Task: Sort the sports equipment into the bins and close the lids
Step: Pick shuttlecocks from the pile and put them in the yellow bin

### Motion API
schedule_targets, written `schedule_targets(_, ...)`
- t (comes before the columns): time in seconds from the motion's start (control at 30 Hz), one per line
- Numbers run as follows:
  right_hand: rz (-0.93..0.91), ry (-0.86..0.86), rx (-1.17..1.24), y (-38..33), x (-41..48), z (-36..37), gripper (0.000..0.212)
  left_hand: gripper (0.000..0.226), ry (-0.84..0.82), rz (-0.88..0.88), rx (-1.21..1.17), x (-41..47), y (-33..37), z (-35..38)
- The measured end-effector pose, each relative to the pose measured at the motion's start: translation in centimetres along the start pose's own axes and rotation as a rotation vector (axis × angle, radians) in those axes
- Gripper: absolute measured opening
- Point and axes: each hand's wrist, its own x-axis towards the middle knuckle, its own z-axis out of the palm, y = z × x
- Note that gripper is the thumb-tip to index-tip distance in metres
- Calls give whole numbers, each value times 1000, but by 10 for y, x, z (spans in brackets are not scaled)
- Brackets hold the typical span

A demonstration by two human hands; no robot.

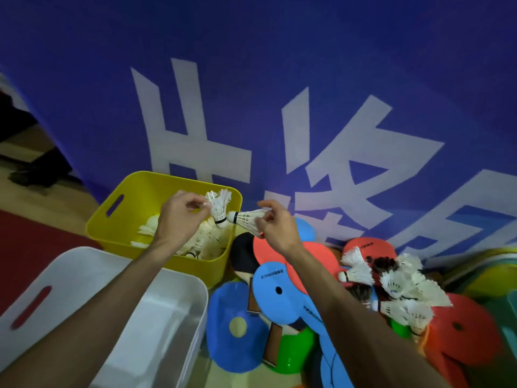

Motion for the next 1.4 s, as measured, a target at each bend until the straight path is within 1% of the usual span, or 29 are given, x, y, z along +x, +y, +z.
schedule_targets(0.2,-3,-90,-50,-12,16,44,39,7,71,-100,-28,5,-40,-32)
schedule_targets(0.27,9,-134,-29,-15,21,54,37,13,63,-147,-62,5,-51,-35)
schedule_targets(0.37,45,-225,24,-19,22,64,32,30,31,-203,-144,4,-63,-34)
schedule_targets(0.43,47,-267,7,-18,22,65,27,34,24,-223,-176,2,-65,-32)
schedule_targets(0.53,31,-285,-32,-17,22,60,22,30,-22,-192,-177,-1,-57,-23)
schedule_targets(0.67,69,-290,50,-20,20,43,25,24,-77,-135,-145,0,-34,-9)
schedule_targets(0.8,94,-250,88,-17,12,18,23,21,-132,-82,-180,0,-5,10)
schedule_targets(0.93,87,-145,86,-1,1,-19,23,20,-235,-50,-181,-5,24,33)
schedule_targets(1.03,118,-57,105,19,-6,-50,21,19,-287,-67,-200,-12,41,56)
schedule_targets(1.13,155,23,108,43,-13,-83,20,19,-336,-47,-208,-18,60,82)
schedule_targets(1.33,225,107,100,90,-32,-138,20,28,-485,31,-187,-39,85,132)
schedule_targets(1.4,255,142,120,108,-41,-154,19,25,-551,44,-168,-48,93,150)
